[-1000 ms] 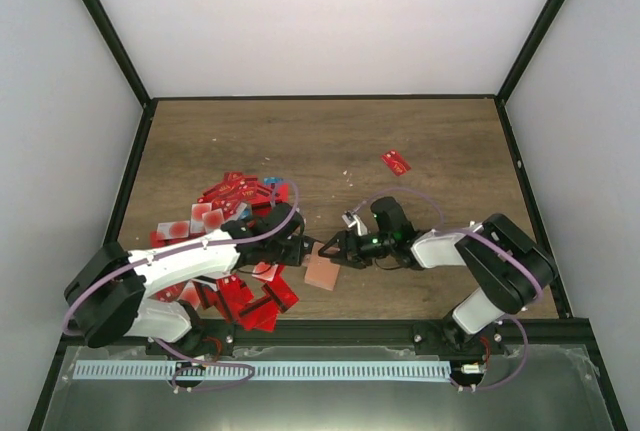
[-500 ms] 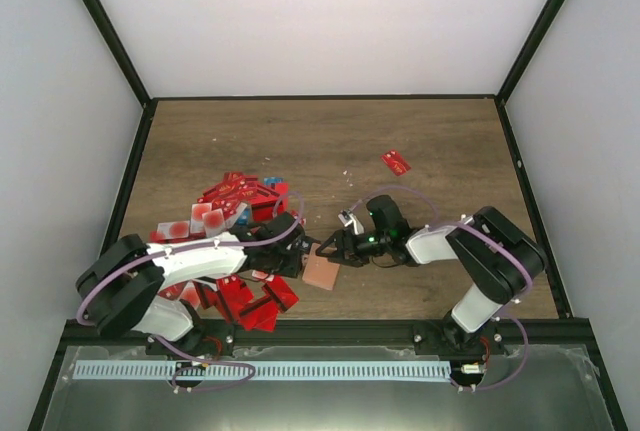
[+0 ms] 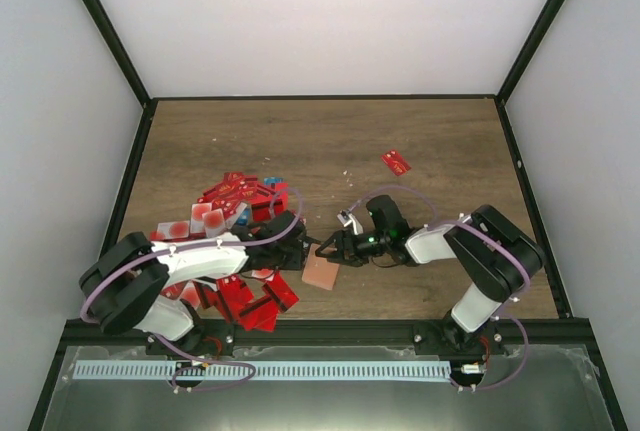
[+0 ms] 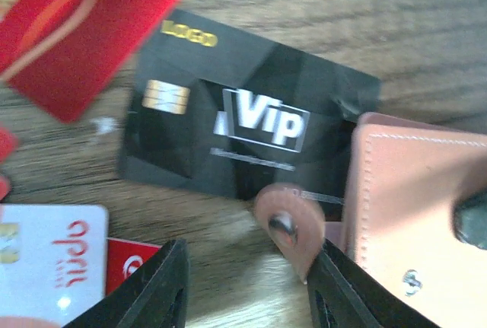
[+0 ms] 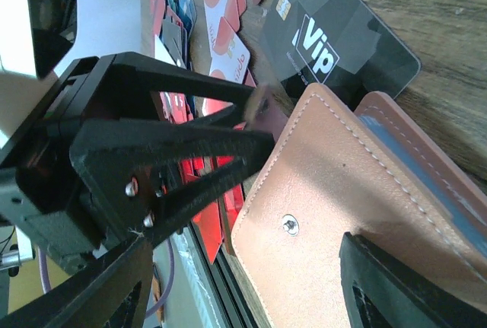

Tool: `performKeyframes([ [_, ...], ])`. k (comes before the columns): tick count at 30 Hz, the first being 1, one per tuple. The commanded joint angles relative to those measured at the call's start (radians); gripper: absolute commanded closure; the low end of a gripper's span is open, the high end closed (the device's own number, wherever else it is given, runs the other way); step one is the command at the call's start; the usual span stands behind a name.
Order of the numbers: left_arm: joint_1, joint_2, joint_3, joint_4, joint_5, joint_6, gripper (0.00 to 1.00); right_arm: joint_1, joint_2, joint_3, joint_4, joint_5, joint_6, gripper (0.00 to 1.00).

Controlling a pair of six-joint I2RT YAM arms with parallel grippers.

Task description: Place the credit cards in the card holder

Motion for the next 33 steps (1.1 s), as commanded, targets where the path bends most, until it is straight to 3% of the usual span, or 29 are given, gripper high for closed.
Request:
performKeyframes([
  [1,0.017,-0.068,-0.031,-0.038,-0.136,-0.115,0.56,0.011,0.038,-0.018,-0.042,0.039,-0.029,0.31],
  [12,0.031,-0.277,-0.055,-0.083,-0.147,-0.077,0.53,0.012,0.040,0.011,-0.064,0.040,-0.031,0.31],
  [17,0.066,-0.254,-0.066,-0.101,-0.161,-0.066,0.54,0.016,0.000,0.028,-0.078,0.026,-0.029,0.31],
  [23,0.092,-0.214,-0.076,-0.004,-0.044,0.000,0.58,0.048,-0.032,0.038,-0.037,-0.042,0.019,0.31],
  [33,0.093,-0.131,-0.063,0.058,0.035,0.032,0.61,0.068,0.042,0.052,0.020,-0.045,0.034,0.33],
])
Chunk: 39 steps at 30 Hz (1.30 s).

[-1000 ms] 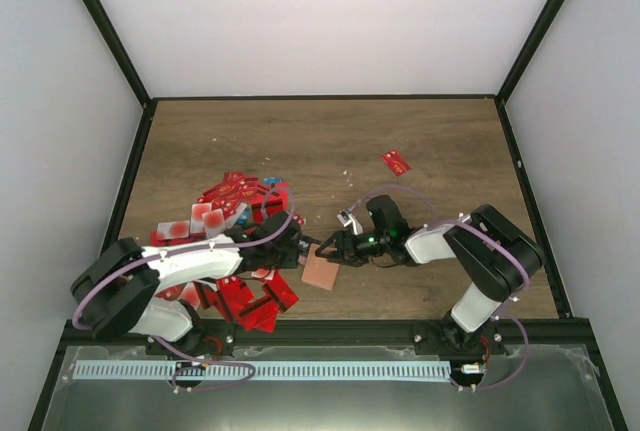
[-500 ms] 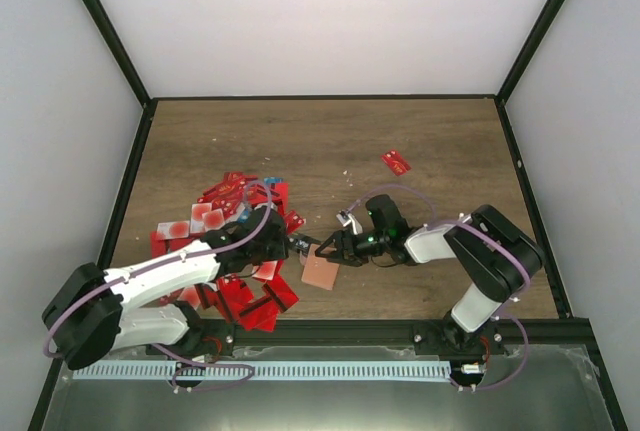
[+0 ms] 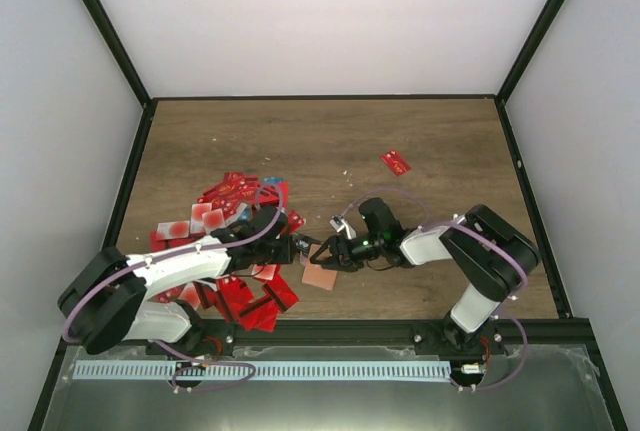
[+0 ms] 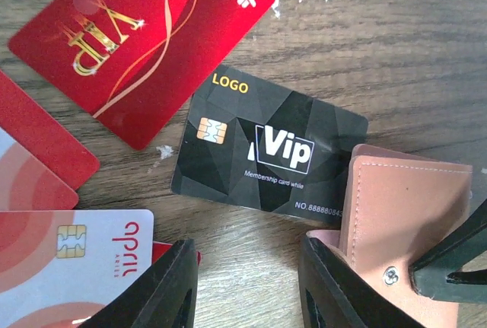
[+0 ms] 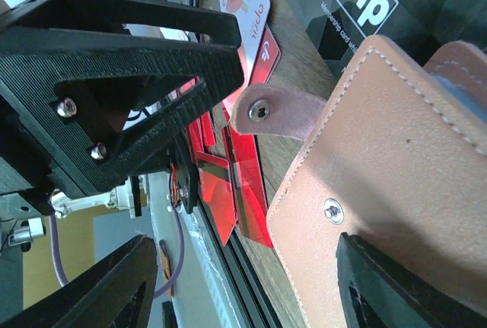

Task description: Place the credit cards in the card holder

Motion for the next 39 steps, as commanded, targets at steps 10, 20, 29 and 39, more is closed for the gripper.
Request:
performKeyframes([
  [10,0.007,0.084,0.010,0.104,0.100,0.069,0.64,0.012,0.109,0.051,-0.033,0.081,-0.026,0.35],
  [20,0.006,0.102,-0.008,0.154,0.183,0.088,0.66,0.012,0.105,0.037,-0.051,0.106,-0.028,0.35],
  [29,-0.007,0.156,-0.015,0.197,0.230,0.104,0.67,0.011,0.088,0.044,-0.059,0.110,-0.030,0.38],
  [39,-0.013,0.156,-0.024,0.200,0.217,0.103,0.68,0.011,0.096,0.070,-0.132,0.165,-0.051,0.53],
])
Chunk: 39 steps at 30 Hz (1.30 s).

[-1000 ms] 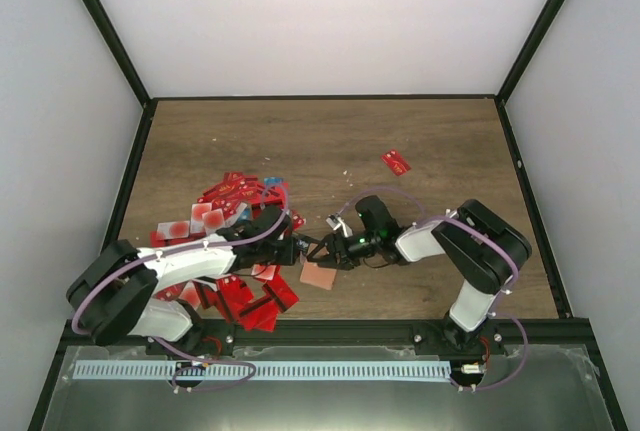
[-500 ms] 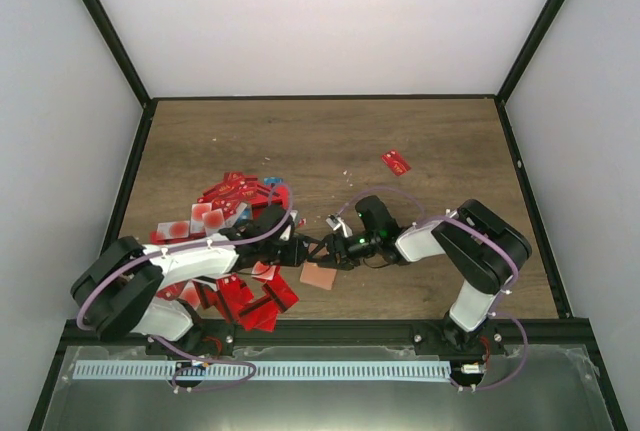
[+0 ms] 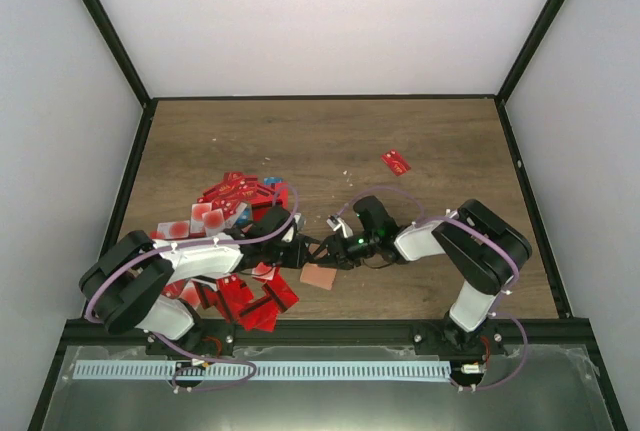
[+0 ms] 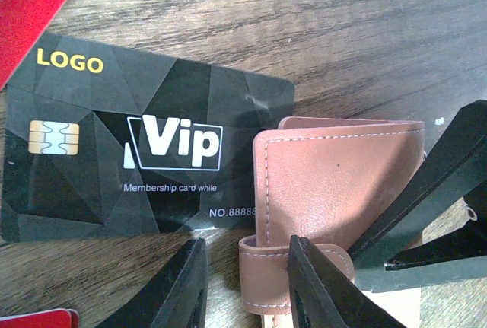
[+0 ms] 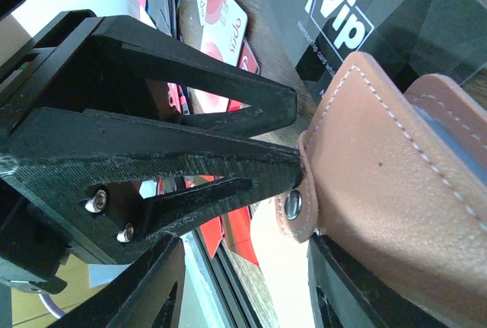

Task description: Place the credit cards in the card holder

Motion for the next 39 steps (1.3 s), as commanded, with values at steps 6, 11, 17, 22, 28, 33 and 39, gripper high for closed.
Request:
performKeyframes([
  [6,-0.008,-0.070,-0.039,0.032,-0.013,-0.008,0.69,0.005,0.004,0.030,-0.165,0.188,-0.035,0.53],
  [11,-0.003,-0.123,-0.068,0.059,-0.019,-0.024,0.68,0.004,0.003,0.031,-0.178,0.200,-0.024,0.53],
  [17,-0.002,-0.103,-0.081,0.074,-0.010,-0.009,0.68,0.005,0.036,0.050,-0.176,0.197,-0.011,0.59],
  [22,0.000,-0.072,-0.095,0.111,0.009,-0.003,0.68,0.005,0.043,0.072,-0.194,0.202,-0.010,0.64],
  [28,0.003,-0.063,-0.100,0.139,0.029,0.003,0.68,0.005,0.055,0.085,-0.199,0.205,-0.003,0.70],
  [33,0.018,-0.081,-0.115,0.144,0.035,-0.007,0.71,0.006,0.068,0.093,-0.200,0.206,0.004,0.71],
  [39,0.047,-0.231,-0.134,0.055,-0.001,-0.035,0.63,0.005,0.062,0.096,-0.227,0.222,-0.006,0.71],
])
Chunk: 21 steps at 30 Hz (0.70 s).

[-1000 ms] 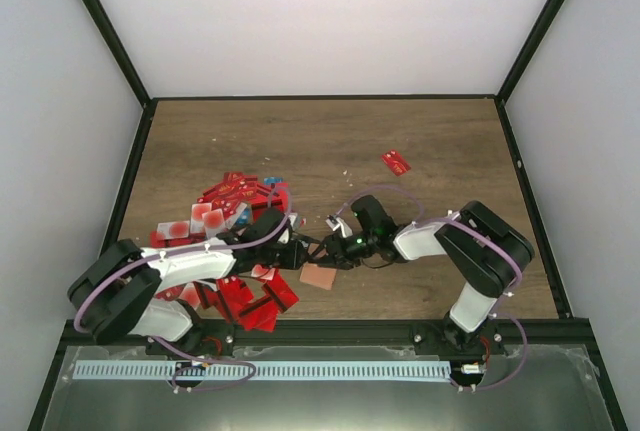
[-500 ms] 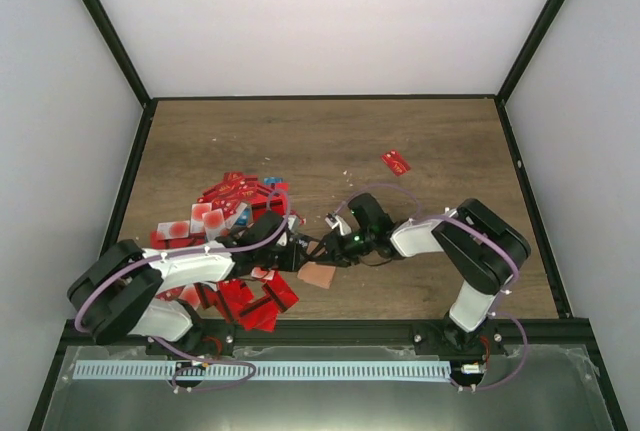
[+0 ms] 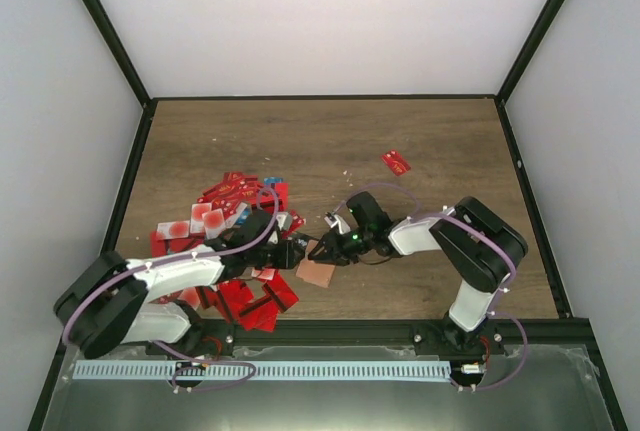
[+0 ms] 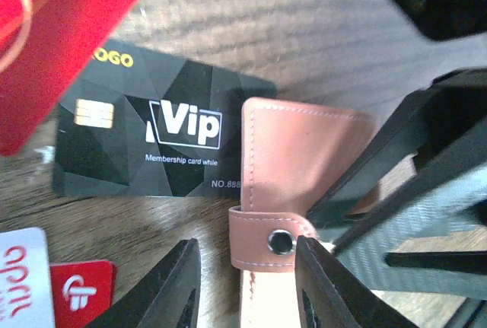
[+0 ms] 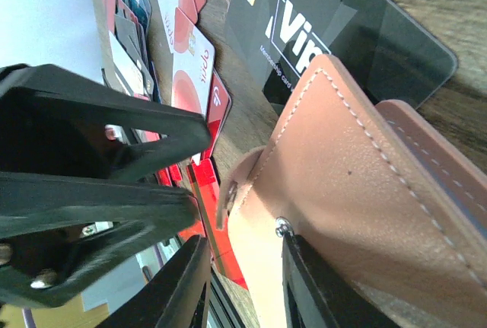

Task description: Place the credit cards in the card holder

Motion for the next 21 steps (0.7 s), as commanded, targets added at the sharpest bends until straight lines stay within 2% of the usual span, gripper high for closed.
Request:
performKeyframes([
  [1,0.013,-0.115,-0.013,-0.059,-0.018,-0.017,0.62,-0.001,0.038,0.011,-0.089,0.147,-0.017,0.70],
  [10,-0.010,-0.073,-0.074,-0.049,0.064,-0.023,0.67,-0.002,0.046,0.039,-0.106,0.147,-0.031,0.70],
  [21,-0.034,-0.022,-0.104,0.040,0.082,-0.061,0.69,0.001,0.001,0.085,-0.170,0.151,-0.045,0.70],
])
